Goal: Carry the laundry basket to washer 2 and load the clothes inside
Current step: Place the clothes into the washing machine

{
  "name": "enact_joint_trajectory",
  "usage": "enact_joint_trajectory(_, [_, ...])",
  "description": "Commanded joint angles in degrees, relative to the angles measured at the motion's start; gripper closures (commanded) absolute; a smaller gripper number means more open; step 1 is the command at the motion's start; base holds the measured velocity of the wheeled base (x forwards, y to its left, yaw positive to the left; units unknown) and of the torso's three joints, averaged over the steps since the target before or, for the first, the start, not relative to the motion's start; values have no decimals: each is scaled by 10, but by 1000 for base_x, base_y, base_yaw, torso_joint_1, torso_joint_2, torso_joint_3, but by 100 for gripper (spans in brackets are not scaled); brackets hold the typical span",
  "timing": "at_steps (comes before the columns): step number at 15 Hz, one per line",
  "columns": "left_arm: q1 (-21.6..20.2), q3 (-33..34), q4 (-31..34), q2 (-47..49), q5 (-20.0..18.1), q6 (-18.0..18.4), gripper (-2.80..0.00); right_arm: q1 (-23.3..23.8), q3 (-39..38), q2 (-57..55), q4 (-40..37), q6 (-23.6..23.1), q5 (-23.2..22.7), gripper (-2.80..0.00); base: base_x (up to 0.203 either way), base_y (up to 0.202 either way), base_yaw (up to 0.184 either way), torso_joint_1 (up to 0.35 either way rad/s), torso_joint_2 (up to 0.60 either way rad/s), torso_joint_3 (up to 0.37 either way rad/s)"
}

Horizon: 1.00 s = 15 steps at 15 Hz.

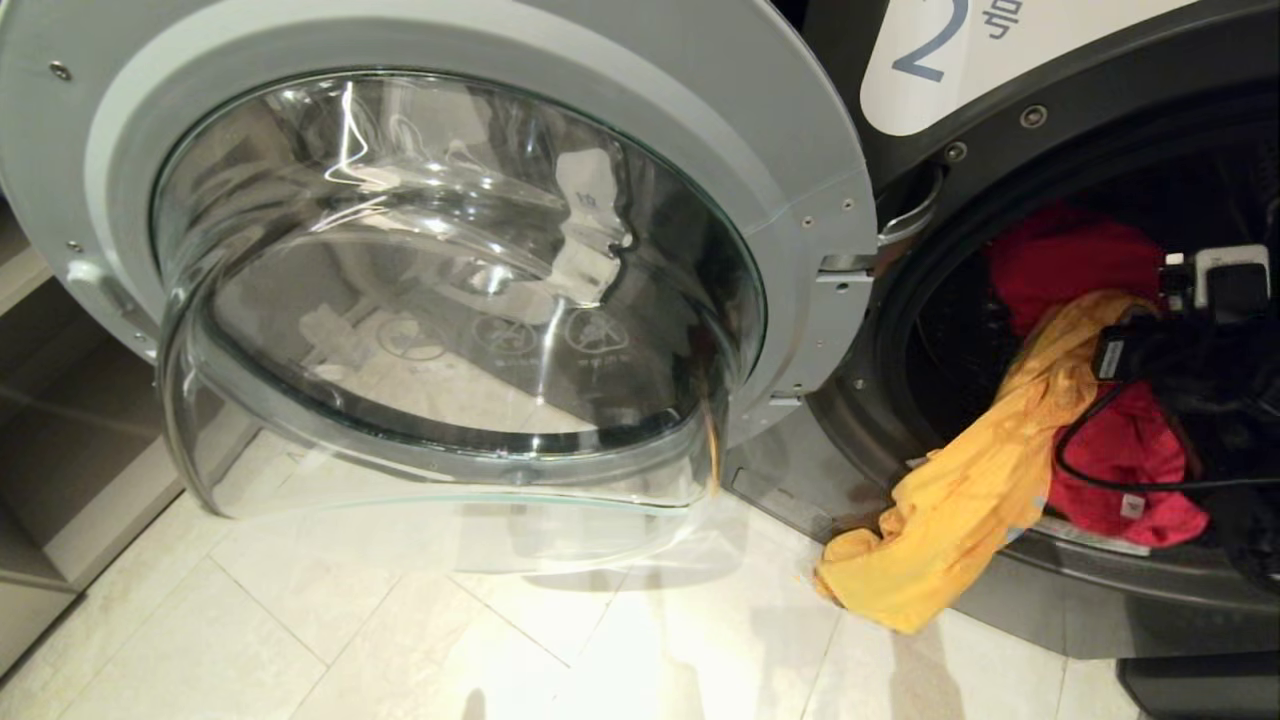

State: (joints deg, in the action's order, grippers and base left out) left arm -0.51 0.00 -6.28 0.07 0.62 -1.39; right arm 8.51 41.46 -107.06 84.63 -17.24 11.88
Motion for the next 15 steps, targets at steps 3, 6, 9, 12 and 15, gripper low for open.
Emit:
enact_joint_trajectory(3, [0,23,0,1,1,-1,0,1,160,-73,29,-46,23,0,0,0,0,0,0,0])
enact_joint_trajectory(6, [0,23,0,0,1,-1,0,3,235,-96,30,-76,29,0,0,0,0,0,0,0])
enact_joint_trajectory(9, [0,23,0,1,1,-1,0,28,254,-101,20,-77,30,0,0,0,0,0,0,0])
enact_joint_trajectory(12, [0,23,0,0,0,-1,0,40,243,-106,24,-99,27,0,0,0,0,0,0,0])
enact_joint_trajectory(15, [0,23,0,1,0,-1,0,42,227,-109,24,-107,24,0,0,0,0,0,0,0])
